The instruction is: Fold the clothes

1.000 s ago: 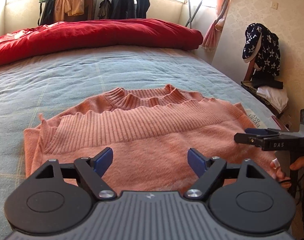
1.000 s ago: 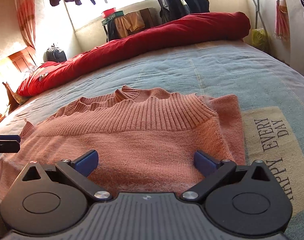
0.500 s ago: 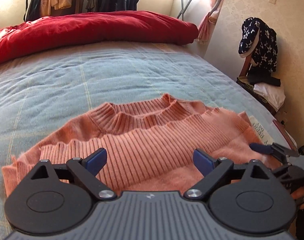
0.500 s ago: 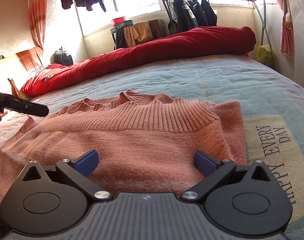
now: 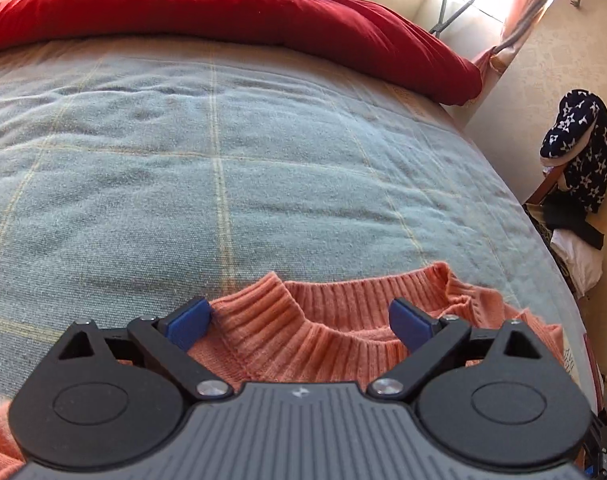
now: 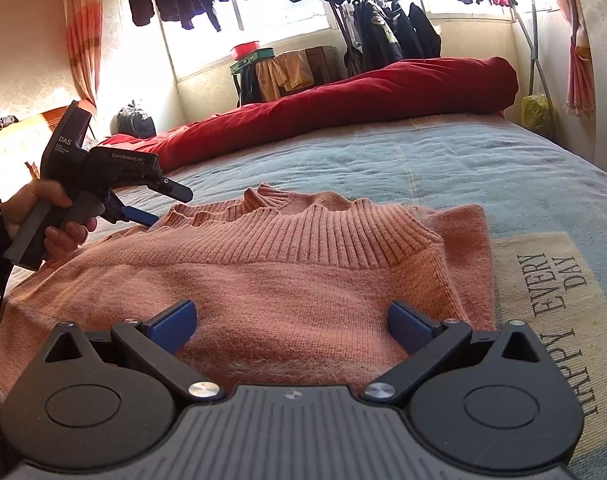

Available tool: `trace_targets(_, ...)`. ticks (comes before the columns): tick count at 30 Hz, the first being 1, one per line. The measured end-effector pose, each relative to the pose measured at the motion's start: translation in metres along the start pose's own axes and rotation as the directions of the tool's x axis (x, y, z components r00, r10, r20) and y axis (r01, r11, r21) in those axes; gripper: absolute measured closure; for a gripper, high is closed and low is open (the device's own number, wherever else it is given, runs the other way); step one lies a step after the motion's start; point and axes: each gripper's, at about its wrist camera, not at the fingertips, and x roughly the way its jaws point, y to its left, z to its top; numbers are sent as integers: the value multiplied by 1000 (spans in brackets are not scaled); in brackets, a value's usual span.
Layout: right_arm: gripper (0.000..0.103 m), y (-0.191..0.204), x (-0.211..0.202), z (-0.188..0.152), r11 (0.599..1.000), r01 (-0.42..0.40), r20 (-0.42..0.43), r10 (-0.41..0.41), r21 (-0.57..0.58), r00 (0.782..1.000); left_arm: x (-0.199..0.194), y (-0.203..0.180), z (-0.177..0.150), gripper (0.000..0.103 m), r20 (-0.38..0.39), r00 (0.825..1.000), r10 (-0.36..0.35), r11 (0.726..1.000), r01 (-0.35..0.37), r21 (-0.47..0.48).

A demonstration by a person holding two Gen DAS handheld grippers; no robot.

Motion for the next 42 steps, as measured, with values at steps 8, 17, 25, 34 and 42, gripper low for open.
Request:
trace_targets(8,0,0,2,-1,1000,4,3,-4,-3,1000,-39,1,-16,7,3,998,-58,998,57,16)
trace_targets(17,0,4,1,1,1000,26,-9,-26,-14,1000,-23,20,-6,7,7,1000,15,999,-15,-41)
trace_targets(25,0,5,1,1,999,33,-8,-33,-15,999,-67,19,-21,7,38,999,-15,1000,16,-10)
trace_targets(34,0,10,-6,14,999,35,-81,-37,-26,996,-48,48,-23,7,38,997,68,991,-63,-118)
trace_targets(42,0,5,-6,73,990,-125,-70,130,70,989,-113,-4,-78,7,172,982,77,995,-86,42)
